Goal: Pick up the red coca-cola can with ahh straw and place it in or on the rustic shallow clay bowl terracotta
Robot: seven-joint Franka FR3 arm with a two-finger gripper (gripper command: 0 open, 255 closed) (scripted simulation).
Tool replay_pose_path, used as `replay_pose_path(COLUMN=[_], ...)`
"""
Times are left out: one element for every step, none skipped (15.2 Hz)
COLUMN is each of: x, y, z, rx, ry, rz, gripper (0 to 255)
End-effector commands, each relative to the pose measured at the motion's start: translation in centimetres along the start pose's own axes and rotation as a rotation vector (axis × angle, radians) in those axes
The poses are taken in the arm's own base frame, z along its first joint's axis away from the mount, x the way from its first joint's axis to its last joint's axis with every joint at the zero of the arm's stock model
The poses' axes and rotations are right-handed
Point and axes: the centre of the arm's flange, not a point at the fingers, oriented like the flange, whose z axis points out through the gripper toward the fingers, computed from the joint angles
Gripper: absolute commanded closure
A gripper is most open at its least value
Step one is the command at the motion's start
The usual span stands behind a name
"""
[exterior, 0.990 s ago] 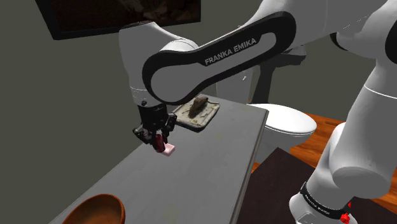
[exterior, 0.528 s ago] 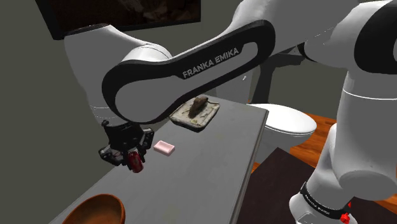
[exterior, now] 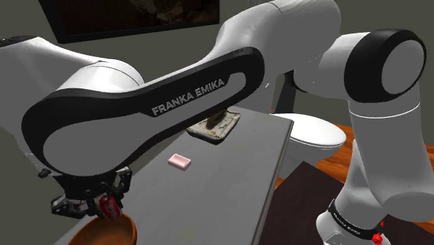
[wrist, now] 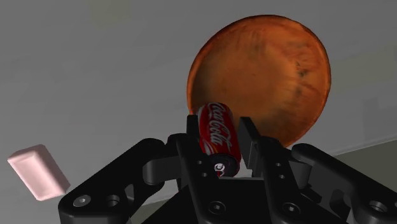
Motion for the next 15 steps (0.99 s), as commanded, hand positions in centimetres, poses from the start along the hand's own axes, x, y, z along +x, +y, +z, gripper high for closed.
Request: replay_pose_path(x=[-0.7,-1.0,-1.3,-1.3,-1.3,-1.3,-1.3,-1.3,-1.4,-1.4,-1.4,-1.4,-1.4,-1.4,-1.4], y=[-2.7,-4.0,-4.9,-4.9,-4.9,-4.9,-4.9,-4.9,-4.9,-5.0,-5.0,-5.0,-5.0,-5.0,-5.0], z=[0.1,0.1,0.1,0.7,1.2,1.7,2.2,2.8,3.3,3.8,4.3,4.9,5.4,5.9,5.9], rx=[-0.001,-0.001,-0.001,-0.001,-0.001,-0.001,-0.001,-0.001,-0.001,-0.001,-0.001,-0.001,-0.001,-0.001,-0.001], ry=[0.001,0.001,0.001,0.001,0.001,0.001,0.001,0.001,0.001,0.001,0.001,0.001,0.001,0.001,0.001], rz=[0.002,0.002,0.002,0.002,0.002,0.002,0.002,0.002,0.002,0.002,0.002,0.002,0.002,0.002,0.002], gripper=[255,255,255,255,255,255,255,255,255,255,255,255,255,255,255])
